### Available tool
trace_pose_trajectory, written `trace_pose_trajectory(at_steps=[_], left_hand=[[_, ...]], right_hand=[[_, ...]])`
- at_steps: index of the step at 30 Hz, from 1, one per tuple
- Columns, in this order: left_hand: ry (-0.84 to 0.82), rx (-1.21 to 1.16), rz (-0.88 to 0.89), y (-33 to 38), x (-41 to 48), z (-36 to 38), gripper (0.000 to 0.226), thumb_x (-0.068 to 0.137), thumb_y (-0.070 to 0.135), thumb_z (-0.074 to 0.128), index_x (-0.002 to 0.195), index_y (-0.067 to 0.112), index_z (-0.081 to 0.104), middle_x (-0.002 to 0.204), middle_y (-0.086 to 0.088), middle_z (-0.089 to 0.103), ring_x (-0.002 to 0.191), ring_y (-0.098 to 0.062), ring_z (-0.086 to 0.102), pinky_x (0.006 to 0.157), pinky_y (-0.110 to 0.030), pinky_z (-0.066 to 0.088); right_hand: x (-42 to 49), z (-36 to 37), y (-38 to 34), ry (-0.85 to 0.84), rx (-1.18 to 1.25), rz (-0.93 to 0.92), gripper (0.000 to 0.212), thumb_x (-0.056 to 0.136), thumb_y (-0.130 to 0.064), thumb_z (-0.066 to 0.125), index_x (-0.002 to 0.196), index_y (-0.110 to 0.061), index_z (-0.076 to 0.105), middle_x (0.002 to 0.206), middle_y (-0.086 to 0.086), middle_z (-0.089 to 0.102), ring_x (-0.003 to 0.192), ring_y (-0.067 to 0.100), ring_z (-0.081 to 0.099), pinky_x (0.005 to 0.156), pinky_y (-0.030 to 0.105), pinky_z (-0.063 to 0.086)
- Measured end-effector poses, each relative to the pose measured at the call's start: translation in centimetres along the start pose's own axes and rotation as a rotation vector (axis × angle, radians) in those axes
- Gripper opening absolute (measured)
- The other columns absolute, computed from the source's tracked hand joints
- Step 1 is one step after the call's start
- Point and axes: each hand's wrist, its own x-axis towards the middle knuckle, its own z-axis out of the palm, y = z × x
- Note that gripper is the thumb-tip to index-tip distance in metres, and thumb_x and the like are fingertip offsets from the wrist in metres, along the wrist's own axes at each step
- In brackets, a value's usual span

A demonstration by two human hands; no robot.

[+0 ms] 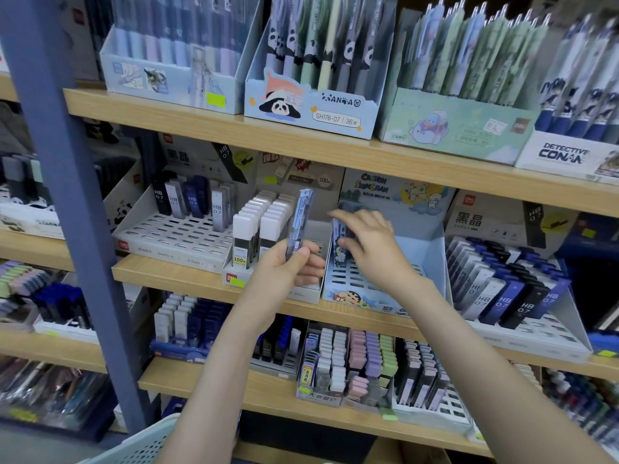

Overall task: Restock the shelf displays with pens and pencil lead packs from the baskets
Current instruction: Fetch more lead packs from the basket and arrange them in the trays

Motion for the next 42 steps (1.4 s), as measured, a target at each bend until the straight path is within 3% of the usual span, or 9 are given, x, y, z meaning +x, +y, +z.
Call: trace_pose_trajectory(at_steps=[5,17,19,21,24,28,32,38,42], left_hand=[[0.008,-0.008,0.0,-0.2,0.2,-0.1,0.019,0.101,0.01,0.042,0.098,0.01,0.061,0.079,-0.003,0.068,0.071,-0.011,0.067,0.07,-0.023,0.057],[-0.005,0.091,0.024,-0.3,0.0,0.0,0.02,0.101,0.011,0.041,0.096,0.013,0.06,0.076,-0.001,0.066,0.067,-0.008,0.064,0.066,-0.023,0.055],[0.043,0.226,0.081,-0.2,-0.2,0.5,0.019,0.101,0.013,0.041,0.095,0.016,0.059,0.074,0.003,0.063,0.063,-0.006,0.061,0.063,-0.024,0.05],[0.114,0.569,0.205,-0.4,-0.1,1.1,0.017,0.102,0.018,0.039,0.1,0.016,0.056,0.082,0.002,0.063,0.072,-0.011,0.06,0.065,-0.028,0.048],[0.111,0.881,0.36,-1.8,0.1,2.3,0.022,0.101,0.021,0.038,0.115,0.01,0.051,0.104,-0.006,0.061,0.094,-0.023,0.057,0.078,-0.042,0.047],[0.147,1.025,0.568,-3.9,0.0,2.8,0.031,0.098,0.026,0.045,0.122,0.008,0.049,0.107,-0.007,0.059,0.098,-0.023,0.052,0.081,-0.029,0.039],[0.155,1.209,0.828,-6.2,0.0,2.1,0.041,0.097,0.038,0.042,0.118,0.006,0.056,0.109,-0.007,0.062,0.103,-0.02,0.05,0.093,-0.029,0.036],[0.158,1.342,0.999,-8.4,0.6,1.4,0.03,0.091,0.036,0.055,0.101,0.011,0.068,0.106,-0.003,0.066,0.117,-0.023,0.049,0.097,-0.036,0.039],[0.185,1.346,1.014,-8.5,0.6,1.5,0.029,0.091,0.035,0.055,0.1,0.012,0.068,0.105,-0.003,0.067,0.117,-0.023,0.05,0.096,-0.036,0.039]], right_hand=[[-0.3,-0.1,0.7,0.012,-0.039,-0.052,0.044,0.094,-0.017,0.053,0.137,-0.024,0.045,0.138,-0.003,0.047,0.125,0.015,0.031,0.091,0.022,0.014],[-1.0,-0.4,0.3,0.038,-0.081,0.08,0.045,0.097,-0.03,0.047,0.142,-0.028,0.039,0.142,-0.003,0.041,0.128,0.016,0.023,0.096,0.027,0.012],[-1.5,-1.0,-1.2,0.093,0.043,0.103,0.051,0.093,-0.042,0.047,0.141,-0.026,0.04,0.138,-0.004,0.043,0.125,0.012,0.027,0.095,0.027,0.019],[-2.1,-1.8,-3.4,0.101,0.395,0.176,0.049,0.09,-0.044,0.054,0.135,-0.028,0.043,0.121,-0.007,0.055,0.11,0.008,0.044,0.087,0.022,0.035],[-2.6,-2.1,-5.6,0.064,0.776,0.29,0.021,0.088,-0.027,0.063,0.107,-0.028,0.053,0.09,-0.002,0.065,0.084,0.011,0.062,0.076,0.03,0.051],[-2.4,-2.4,-4.3,0.136,0.913,0.439,0.014,0.093,-0.012,0.056,0.103,-0.023,0.057,0.096,0.002,0.066,0.082,0.009,0.064,0.071,0.023,0.053],[-2.4,-2.5,-1.7,0.255,0.776,0.456,0.043,0.091,-0.016,0.06,0.128,-0.012,0.037,0.105,0.0,0.056,0.083,0.01,0.061,0.077,0.029,0.047],[-2.5,-1.2,-1.2,0.23,0.638,0.205,0.049,0.091,-0.006,0.058,0.112,-0.045,0.039,0.102,-0.02,0.051,0.08,0.0,0.055,0.077,0.021,0.048],[-2.1,-0.6,-1.3,0.139,0.559,0.14,0.05,0.091,-0.008,0.059,0.116,-0.047,0.039,0.094,-0.014,0.053,0.086,-0.004,0.053,0.079,0.013,0.044]])
